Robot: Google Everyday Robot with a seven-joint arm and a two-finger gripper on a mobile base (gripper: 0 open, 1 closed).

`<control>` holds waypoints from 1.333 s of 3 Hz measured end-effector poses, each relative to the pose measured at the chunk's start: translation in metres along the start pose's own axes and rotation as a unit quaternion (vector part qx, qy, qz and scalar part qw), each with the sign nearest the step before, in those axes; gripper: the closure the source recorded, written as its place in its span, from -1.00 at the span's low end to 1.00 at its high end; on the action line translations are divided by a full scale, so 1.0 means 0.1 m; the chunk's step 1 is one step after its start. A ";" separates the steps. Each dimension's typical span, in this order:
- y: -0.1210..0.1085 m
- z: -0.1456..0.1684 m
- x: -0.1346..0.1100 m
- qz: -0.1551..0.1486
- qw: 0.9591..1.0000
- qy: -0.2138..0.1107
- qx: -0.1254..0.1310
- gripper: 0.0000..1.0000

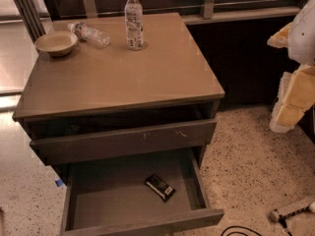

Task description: Pick rxbar chocolate from middle drawer and place on counter

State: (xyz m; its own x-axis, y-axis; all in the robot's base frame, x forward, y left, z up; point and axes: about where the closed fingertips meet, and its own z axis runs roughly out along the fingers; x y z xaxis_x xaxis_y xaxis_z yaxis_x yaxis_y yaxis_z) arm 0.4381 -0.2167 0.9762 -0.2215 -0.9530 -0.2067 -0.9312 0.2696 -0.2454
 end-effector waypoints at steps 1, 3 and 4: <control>0.00 0.02 0.00 0.003 1.000 -0.002 0.000 -0.96; 0.17 0.53 -0.07 0.076 0.996 -0.049 -0.019 -0.05; 0.47 1.28 -0.24 0.117 0.986 -0.102 -0.063 0.57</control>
Offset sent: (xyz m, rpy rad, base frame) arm 0.0032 0.0033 -0.0324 0.0782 0.0145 -0.0828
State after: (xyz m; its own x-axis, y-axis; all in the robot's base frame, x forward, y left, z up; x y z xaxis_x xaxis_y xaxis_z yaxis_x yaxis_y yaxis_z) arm 0.4370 -0.1631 0.8483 -0.3840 -0.8155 -0.4331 -0.8926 0.4478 -0.0518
